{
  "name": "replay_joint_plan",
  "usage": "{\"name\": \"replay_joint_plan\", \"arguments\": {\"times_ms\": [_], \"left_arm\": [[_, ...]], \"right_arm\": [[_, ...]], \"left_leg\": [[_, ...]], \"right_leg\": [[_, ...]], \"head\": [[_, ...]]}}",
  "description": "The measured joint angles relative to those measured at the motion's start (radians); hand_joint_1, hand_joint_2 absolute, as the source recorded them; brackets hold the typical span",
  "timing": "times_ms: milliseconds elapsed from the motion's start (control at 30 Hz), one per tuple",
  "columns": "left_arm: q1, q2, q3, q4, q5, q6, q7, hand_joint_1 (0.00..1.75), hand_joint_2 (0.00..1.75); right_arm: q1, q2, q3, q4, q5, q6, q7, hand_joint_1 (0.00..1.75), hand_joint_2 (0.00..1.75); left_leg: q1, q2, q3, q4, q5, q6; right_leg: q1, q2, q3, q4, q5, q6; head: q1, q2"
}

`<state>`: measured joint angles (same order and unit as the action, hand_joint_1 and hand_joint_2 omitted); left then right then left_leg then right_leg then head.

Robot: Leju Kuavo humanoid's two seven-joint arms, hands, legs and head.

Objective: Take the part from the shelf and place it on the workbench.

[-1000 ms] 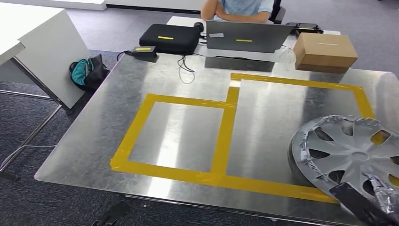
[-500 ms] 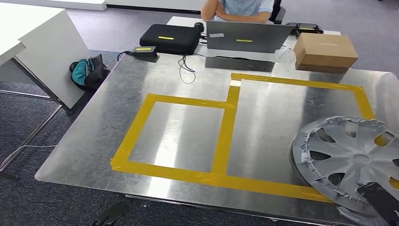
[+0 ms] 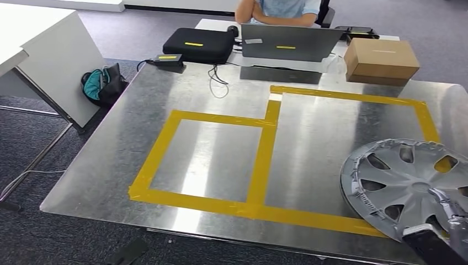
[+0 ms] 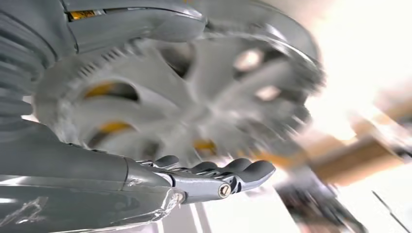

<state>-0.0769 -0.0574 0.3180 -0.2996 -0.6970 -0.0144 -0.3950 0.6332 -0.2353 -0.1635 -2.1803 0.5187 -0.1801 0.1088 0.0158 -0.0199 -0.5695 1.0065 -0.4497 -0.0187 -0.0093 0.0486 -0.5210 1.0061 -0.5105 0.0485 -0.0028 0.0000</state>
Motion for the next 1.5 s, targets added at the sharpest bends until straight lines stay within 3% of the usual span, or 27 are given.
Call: {"name": "replay_joint_plan", "arguments": {"times_ms": [233, 400, 567, 800, 1033, 1100, 1167, 1233, 1267, 1333, 1400, 1433, 1500], "left_arm": [[0.023, -0.043, 0.012, -0.015, 0.017, 0.05, 0.04, 0.0, 0.0], [0.027, -0.063, 0.022, -0.027, 0.015, 0.051, 0.043, 0.0, 0.0], [0.03, -0.072, 0.026, -0.057, 0.006, 0.028, 0.057, 0.0, 0.0], [0.046, -0.084, 0.033, -0.092, 0.005, 0.016, 0.056, 0.0, 0.0], [0.052, -0.088, 0.042, -0.106, 0.006, 0.014, 0.055, 0.0, 0.0], [0.054, -0.089, 0.046, -0.11, 0.01, 0.015, 0.053, 0.0, 0.0], [0.059, -0.089, 0.053, -0.117, 0.02, 0.015, 0.044, 0.0, 0.0], [0.067, -0.092, 0.064, -0.126, 0.031, 0.017, 0.03, 0.0, 0.0], [0.072, -0.093, 0.07, -0.13, 0.035, 0.017, 0.024, 0.0, 0.0], [0.085, -0.095, 0.085, -0.138, 0.038, 0.017, 0.016, 0.0, 0.0], [0.099, -0.099, 0.101, -0.147, 0.034, 0.017, 0.013, 0.0, 0.0], [0.105, -0.102, 0.109, -0.152, 0.029, 0.017, 0.012, 0.0, 0.0], [0.116, -0.108, 0.124, -0.164, 0.016, 0.016, 0.008, 0.0, 0.0]], "right_arm": [[0.048, 0.098, 0.138, -0.129, 0.339, -0.254, -0.106, 0.0, 1.75], [0.063, 0.12, 0.202, -0.17, 0.407, -0.327, -0.116, 0.0, 1.75], [0.06, 0.132, 0.274, -0.199, 0.539, -0.486, -0.146, 0.0, 1.75], [0.082, 0.223, 0.299, -0.22, 0.42, -0.509, -0.342, 0.0, 1.75], [0.094, 0.272, 0.299, -0.221, 0.404, -0.509, -0.358, 0.0, 1.75], [0.102, 0.284, 0.298, -0.221, 0.382, -0.509, -0.37, 0.0, 1.75], [0.12, 0.305, 0.29, -0.22, 0.332, -0.51, -0.394, 0.0, 0.87], [0.146, 0.329, 0.275, -0.213, 0.27, -0.509, -0.421, 0.0, 0.0], [0.157, 0.339, 0.267, -0.207, 0.24, -0.508, -0.432, 0.0, 0.0], [0.177, 0.356, 0.25, -0.191, 0.17, -0.492, -0.455, 0.0, 0.0], [0.188, 0.373, 0.229, -0.17, 0.088, -0.448, -0.479, 0.0, 0.0], [0.19, 0.384, 0.216, -0.161, 0.053, -0.417, -0.491, 0.0, 0.0], [0.193, 0.411, 0.187, -0.145, 0.012, -0.35, -0.51, 0.0, 0.0]], "left_leg": [[0.0, 0.0, 0.0, -0.001, -0.001, -0.001], [0.0, 0.0, 0.0, -0.001, -0.001, -0.001], [0.0, 0.0, 0.001, -0.001, 0.0, -0.001], [0.0, 0.0, 0.001, -0.001, 0.0, -0.001], [0.0, 0.0, 0.001, 0.0, -0.001, -0.001], [-0.003, 0.0, 0.001, 0.002, -0.004, 0.006], [-0.004, 0.001, 0.004, -0.003, 0.0, 0.016], [0.001, 0.006, 0.011, -0.022, 0.012, 0.023], [0.003, 0.01, 0.015, -0.032, 0.017, 0.026], [0.005, 0.02, 0.016, -0.037, 0.019, 0.028], [0.007, 0.029, 0.015, -0.036, 0.019, 0.026], [0.01, 0.032, 0.015, -0.036, 0.02, 0.023], [0.019, 0.034, 0.014, -0.032, 0.02, 0.008]], "right_leg": [[0.0, 0.001, 0.0, 0.0, -0.001, -0.002], [0.0, 0.0, 0.0, 0.0, -0.001, -0.002], [0.0, 0.0, 0.001, 0.0, -0.001, -0.002], [0.001, 0.0, 0.001, 0.0, -0.002, -0.002], [0.0, 0.0, 0.001, -0.001, -0.002, -0.002], [-0.003, 0.001, 0.002, -0.005, 0.0, 0.002], [-0.005, 0.002, 0.005, -0.01, 0.004, 0.011], [-0.004, -0.01, 0.0, 0.006, -0.011, 0.017], [-0.004, -0.019, -0.014, 0.039, -0.035, 0.02], [-0.007, -0.035, -0.07, 0.157, -0.103, 0.027], [-0.013, -0.039, -0.115, 0.254, -0.133, 0.036], [-0.017, -0.04, -0.112, 0.252, -0.118, 0.042], [-0.029, -0.046, -0.05, 0.14, -0.052, 0.057]], "head": [[0.0, 0.0], [0.0, 0.0], [0.0, 0.0], [0.0, 0.0], [0.0, 0.0], [0.0, 0.0], [-0.001, 0.0], [0.001, 0.0], [0.002, 0.0], [0.004, 0.0], [0.004, 0.0], [0.004, 0.0], [0.005, 0.0]]}}
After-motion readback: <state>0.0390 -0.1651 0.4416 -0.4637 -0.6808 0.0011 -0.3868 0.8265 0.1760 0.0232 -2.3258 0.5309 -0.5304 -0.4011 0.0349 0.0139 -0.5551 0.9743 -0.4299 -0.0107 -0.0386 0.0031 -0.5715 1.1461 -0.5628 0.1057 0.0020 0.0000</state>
